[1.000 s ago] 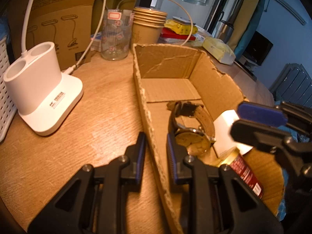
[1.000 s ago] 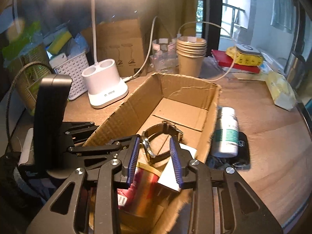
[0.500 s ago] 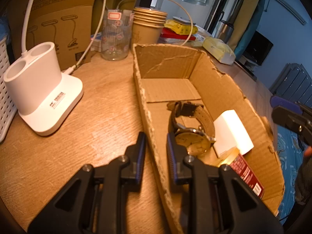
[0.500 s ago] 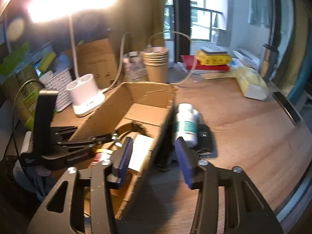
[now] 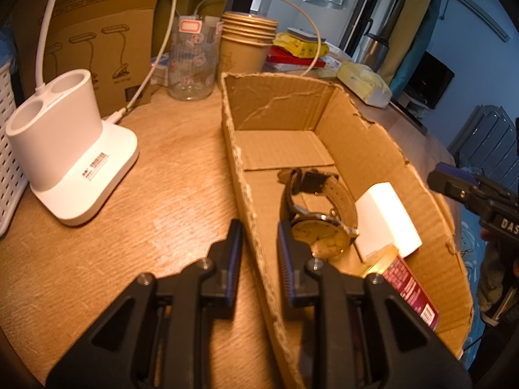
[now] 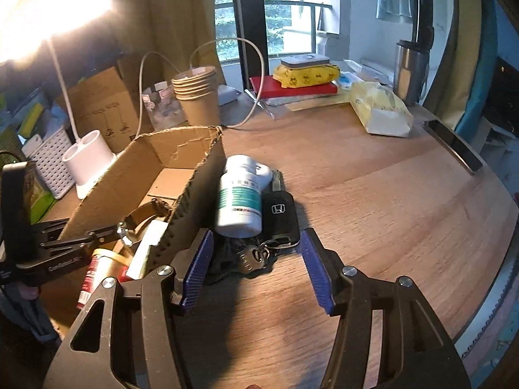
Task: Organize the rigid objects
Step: 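Move the right gripper to the white pill bottle and close on it, then lift the white pill bottle into the box and open the right gripper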
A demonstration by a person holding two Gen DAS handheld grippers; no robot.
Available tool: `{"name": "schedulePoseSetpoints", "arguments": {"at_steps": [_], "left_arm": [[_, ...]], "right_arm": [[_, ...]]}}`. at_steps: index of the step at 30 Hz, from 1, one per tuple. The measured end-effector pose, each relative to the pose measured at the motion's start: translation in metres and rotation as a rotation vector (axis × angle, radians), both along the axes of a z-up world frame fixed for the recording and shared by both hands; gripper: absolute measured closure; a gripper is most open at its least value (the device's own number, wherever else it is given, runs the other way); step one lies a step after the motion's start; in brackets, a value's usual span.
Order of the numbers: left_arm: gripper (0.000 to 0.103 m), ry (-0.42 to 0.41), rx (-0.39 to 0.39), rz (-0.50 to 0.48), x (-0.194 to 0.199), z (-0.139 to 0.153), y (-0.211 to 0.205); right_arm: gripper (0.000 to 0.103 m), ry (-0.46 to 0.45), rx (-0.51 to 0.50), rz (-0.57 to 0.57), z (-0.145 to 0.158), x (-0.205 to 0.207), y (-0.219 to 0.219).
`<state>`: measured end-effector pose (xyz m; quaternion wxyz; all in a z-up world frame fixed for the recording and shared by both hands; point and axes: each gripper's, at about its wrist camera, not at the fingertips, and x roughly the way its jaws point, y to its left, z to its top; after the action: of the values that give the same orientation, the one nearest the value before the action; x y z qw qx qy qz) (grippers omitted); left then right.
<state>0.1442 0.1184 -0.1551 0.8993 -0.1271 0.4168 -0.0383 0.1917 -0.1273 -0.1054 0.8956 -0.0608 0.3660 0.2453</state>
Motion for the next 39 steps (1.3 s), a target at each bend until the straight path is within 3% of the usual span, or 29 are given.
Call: {"name": "schedulePoseSetpoints", "arguments": {"at_steps": [17, 32, 36, 39], "left_arm": [[0.08, 0.0, -0.002, -0.001, 0.0, -0.001, 0.0], [0.08, 0.0, -0.003, -0.001, -0.001, -0.001, 0.0], [0.08, -0.001, -0.002, -0.001, -0.002, -0.001, -0.001], [0.08, -0.001, -0.001, 0.0, -0.002, -0.001, 0.0]], "right_arm": [[0.044, 0.034, 0.032, 0.091, -0.016, 0.043, 0.03], [0.044, 0.12, 0.157, 0.135, -0.032, 0.064, 0.027], [0.057, 0.131, 0.168, 0.15, -0.034, 0.064, 0.028], [0.057, 0.118, 0.167, 0.141, -0.033, 0.061, 0.027]]}}
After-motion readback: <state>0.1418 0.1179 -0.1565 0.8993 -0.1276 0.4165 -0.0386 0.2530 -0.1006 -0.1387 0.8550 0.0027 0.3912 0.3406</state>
